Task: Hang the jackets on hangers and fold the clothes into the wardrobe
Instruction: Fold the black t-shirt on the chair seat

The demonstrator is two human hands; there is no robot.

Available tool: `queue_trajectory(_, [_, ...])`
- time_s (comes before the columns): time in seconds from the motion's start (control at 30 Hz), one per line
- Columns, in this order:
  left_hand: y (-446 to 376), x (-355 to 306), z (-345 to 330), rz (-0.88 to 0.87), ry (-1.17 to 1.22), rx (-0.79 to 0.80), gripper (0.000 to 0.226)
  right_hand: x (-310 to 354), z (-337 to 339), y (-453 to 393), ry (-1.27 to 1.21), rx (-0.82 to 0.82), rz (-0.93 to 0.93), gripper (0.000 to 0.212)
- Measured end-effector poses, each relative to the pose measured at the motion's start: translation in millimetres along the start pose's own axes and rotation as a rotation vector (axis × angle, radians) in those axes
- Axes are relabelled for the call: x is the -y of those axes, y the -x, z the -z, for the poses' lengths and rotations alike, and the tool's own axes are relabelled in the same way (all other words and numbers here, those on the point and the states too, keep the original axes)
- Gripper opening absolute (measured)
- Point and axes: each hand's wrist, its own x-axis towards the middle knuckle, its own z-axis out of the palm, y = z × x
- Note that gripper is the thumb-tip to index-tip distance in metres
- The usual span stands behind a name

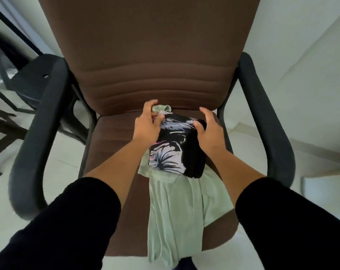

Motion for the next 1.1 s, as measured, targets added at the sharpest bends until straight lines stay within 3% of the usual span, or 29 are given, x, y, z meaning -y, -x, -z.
queue_trajectory(0.07, [-24.2, 14.3, -18.9, 0.031, -0.064, 0.085, 0.064, -10.9, -14.0, -23.3, 0.187, 0.056, -0.032, 0.056])
queue_trajectory(0.2, [-38.3, 59.5, -55.6, 0.246, -0.302, 0.437, 0.070, -41.4, -53.7, -34.3, 0.439, 0.426, -0.068, 0.062])
queue_trajectory(0.33, [-28.5, 80.8, -82.7, 0.332, -0.444, 0.521, 0.073, -63.7, -82.5, -33.8, 0.468, 0.527, -0.104, 0.066])
queue_trajectory(0.5, [-24.9, 71.9, -82.6, 0.316, -0.530, 0.369, 0.074, -59.3, -83.3, -26.3, 0.440, 0.328, -0.129, 0.074])
queue_trajectory(0.67, [-19.5, 63.2, -79.3, 0.294, -0.432, 0.214, 0.070, -49.8, -79.5, -14.3, 0.307, 0.217, -0.514, 0.087])
queue_trajectory(0.73, [-21.7, 62.0, -80.7, 0.366, -0.304, 0.153, 0.064, -45.9, -81.1, -11.3, 0.268, 0.113, -0.543, 0.089])
queue_trajectory(0.8, [-25.8, 63.1, -80.6, 0.419, -0.280, 0.134, 0.054, -44.0, -82.1, -11.2, 0.244, -0.013, -0.564, 0.077])
queue_trajectory(0.93, [-23.0, 60.6, -76.1, 0.379, -0.182, 0.116, 0.033, -43.5, -79.2, -18.6, 0.191, -0.046, -0.565, 0.035])
queue_trajectory(1.1, [-15.1, 48.0, -73.5, 0.309, 0.078, -0.139, 0.029, -28.7, -70.6, -39.8, 0.108, -0.167, -0.265, 0.033])
